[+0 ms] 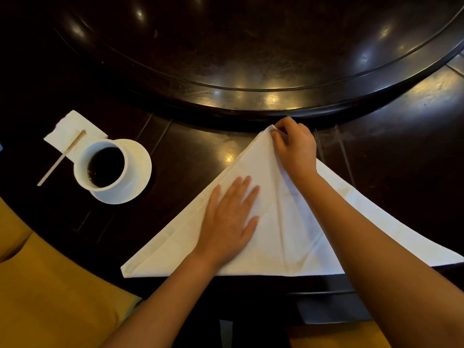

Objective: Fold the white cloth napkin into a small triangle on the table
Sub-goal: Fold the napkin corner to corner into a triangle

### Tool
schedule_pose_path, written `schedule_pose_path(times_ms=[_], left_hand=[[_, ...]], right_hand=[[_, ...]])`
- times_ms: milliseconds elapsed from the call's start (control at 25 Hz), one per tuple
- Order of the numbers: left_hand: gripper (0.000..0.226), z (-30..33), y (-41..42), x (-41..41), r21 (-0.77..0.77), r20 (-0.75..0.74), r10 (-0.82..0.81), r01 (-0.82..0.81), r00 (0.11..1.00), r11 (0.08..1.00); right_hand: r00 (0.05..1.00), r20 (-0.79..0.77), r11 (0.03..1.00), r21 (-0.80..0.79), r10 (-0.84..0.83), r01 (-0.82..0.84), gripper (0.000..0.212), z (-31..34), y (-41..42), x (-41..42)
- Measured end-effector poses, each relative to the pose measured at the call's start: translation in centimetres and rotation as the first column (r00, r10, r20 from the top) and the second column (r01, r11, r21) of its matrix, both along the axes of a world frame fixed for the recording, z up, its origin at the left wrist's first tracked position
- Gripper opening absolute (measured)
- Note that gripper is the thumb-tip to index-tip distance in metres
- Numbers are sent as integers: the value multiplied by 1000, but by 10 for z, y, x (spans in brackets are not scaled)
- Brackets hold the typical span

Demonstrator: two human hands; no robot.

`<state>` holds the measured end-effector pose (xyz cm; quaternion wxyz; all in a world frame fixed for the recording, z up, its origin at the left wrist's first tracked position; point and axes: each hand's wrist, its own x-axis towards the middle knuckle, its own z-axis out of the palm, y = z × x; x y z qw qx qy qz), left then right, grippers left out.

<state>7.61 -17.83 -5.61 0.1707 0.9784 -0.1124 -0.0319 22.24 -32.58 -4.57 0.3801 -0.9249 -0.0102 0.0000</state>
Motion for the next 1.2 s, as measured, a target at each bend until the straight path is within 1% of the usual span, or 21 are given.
schedule_pose_path(times_ms=[40, 80, 120, 160, 200, 320, 440, 560, 720, 880, 960, 1040, 1120, 1200], left_hand=[[50, 8, 10, -3, -95, 4, 138, -136, 990, 986], [47, 15, 23, -8, -158, -12, 283, -282, 959, 946], [43, 20, 39, -15, -169, -46, 396, -398, 917, 902], [40, 24, 56, -24, -142, -89, 452, -460, 888, 876], [36, 25, 73, -34, -102, -126, 455, -468, 882, 878], [25, 29, 107, -58, -22, -181, 365, -375, 913, 927], [23, 31, 116, -71, 39, -211, 334, -334, 919, 942], [24, 30, 116, -80, 13, -250, 383, -392, 889, 920], [26, 33, 116, -84, 14, -282, 511, -529, 812, 849], [23, 35, 119, -88, 47, -257, 493, -498, 832, 866], [21, 35, 121, -90, 29, -284, 461, -473, 841, 881], [23, 36, 121, -91, -19, -322, 448, -479, 834, 877], [23, 39, 122, -92, -120, -369, 473, -545, 800, 829], [18, 43, 126, -94, -232, -404, 508, -622, 761, 748]], right_hand=[[1000, -6, 1000, 9, -3, 3, 18, 0, -1, -1], [1000, -10, 1000, 16, -3, 3, 18, 0, -1, -1], [1000, -9, 1000, 21, -3, 3, 18, -1, -1, -2], [1000, -4, 1000, 21, -3, 3, 18, -1, -1, -2], [1000, 3, 1000, 16, 0, 0, 18, -1, -1, -3], [1000, 19, 1000, 2, 2, -2, 18, -2, -1, -5], [1000, 21, 1000, -2, -11, 12, 18, -2, 0, -6], [1000, 14, 1000, 11, -19, 19, 18, -2, 1, -6], [1000, 0, 999, 32, -30, 30, 18, -3, 1, -6], [998, -20, 998, 46, -53, 54, 19, -6, 0, -5], [998, -23, 997, 43, -62, 63, 19, -7, 1, -5], [997, -28, 997, 39, -66, 67, 19, -7, 1, -4], [997, -32, 996, 49, -74, 76, 19, -6, 1, -4], [996, -36, 995, 58, -77, 79, 19, -5, 1, -4]])
